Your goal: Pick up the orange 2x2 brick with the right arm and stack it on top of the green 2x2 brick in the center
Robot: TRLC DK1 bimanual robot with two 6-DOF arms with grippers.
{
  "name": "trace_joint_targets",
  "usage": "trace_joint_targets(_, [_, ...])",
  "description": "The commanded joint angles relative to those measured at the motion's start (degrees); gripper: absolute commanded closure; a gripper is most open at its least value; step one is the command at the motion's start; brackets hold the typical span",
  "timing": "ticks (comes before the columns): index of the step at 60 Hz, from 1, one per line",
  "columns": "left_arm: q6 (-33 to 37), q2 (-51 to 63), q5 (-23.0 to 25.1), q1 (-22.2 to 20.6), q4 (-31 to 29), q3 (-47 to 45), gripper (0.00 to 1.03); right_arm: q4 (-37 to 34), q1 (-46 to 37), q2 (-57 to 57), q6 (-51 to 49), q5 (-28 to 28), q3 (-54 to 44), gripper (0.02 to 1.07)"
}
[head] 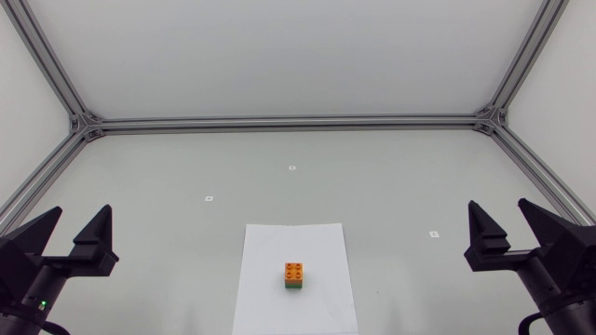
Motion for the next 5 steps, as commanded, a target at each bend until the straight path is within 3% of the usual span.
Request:
trace_joint_targets(1, [0.7,-0.5,0.2,0.1,-0.9,-2.3,0.04,1.0,0.4,-0.3,1.5,-0.1,-1.4,0.07])
trace_joint_targets(5, [0.7,-0.5,0.2,0.1,-0.8,-2.3,0.04,1.0,0.4,-0.3,1.5,-0.1,-1.4,0.07])
